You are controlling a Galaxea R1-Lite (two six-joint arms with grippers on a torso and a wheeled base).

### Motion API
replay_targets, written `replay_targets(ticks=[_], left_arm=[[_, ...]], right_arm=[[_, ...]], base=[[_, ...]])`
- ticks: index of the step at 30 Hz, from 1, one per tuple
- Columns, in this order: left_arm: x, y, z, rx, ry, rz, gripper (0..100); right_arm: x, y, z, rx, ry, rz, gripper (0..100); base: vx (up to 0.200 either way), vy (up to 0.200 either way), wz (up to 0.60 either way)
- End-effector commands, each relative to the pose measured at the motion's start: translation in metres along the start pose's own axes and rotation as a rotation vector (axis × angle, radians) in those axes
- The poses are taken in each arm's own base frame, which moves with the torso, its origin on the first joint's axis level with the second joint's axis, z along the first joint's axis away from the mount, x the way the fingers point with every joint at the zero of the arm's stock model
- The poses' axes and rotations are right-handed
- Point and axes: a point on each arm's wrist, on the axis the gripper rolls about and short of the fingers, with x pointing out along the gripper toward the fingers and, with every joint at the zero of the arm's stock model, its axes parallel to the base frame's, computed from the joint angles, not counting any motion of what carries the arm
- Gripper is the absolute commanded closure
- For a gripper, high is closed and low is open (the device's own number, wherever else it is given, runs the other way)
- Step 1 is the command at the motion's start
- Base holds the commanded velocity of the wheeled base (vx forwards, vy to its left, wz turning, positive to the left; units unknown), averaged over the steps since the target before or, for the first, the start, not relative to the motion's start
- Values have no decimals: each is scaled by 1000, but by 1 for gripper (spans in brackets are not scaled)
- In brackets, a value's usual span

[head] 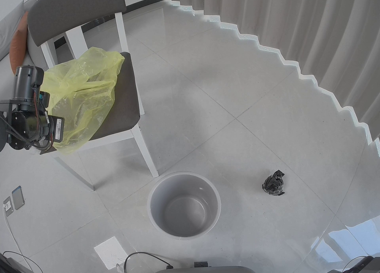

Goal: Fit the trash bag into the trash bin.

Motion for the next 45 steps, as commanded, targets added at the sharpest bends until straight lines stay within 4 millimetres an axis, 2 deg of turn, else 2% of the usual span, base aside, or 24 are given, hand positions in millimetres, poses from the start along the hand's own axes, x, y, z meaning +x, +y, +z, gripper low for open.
replay_targets(ticks=[1,3,4,7,12,14,17,23,24,25,28,32,37,40,45], left_arm=[[-71,16,25,10,-300,-201,100],[-89,20,30,81,-381,-235,100],[-103,20,32,124,-437,-271,100],[-136,15,27,147,-557,-447,100],[-156,12,22,205,-634,-548,100],[-163,12,25,318,-690,-543,100],[-167,13,32,459,-718,-518,100],[-178,11,52,671,-713,-596,100],[-178,11,52,671,-713,-596,100],[-183,5,58,713,-723,-622,100],[-192,-4,66,761,-775,-661,100],[-206,-5,78,755,-836,-685,100],[-223,-4,75,803,-846,-765,100],[-227,-9,69,844,-832,-809,100],[-229,-17,62,899,-808,-864,100]], right_arm=[[44,8,20,17,12,92,0],[55,12,23,20,20,100,0],[67,15,23,19,36,95,0],[91,21,26,25,55,112,0],[118,35,22,74,99,162,0],[126,38,17,80,121,172,0],[129,44,15,108,134,199,0],[137,63,18,164,138,273,0],[137,63,18,164,138,273,0],[137,73,20,174,139,306,0],[135,85,21,177,140,350,0],[133,94,20,176,145,394,0],[140,101,27,187,131,420,0],[146,103,33,192,113,418,0],[143,111,36,202,119,450,0]], base=[[0,0,0],[0,0,0],[0,0,0],[0,0,0],[0,0,0],[0,0,0],[0,0,0],[0,0,0],[0,0,0],[0,0,0],[0,0,0],[0,0,0],[0,0,0],[0,0,0],[0,0,0]])
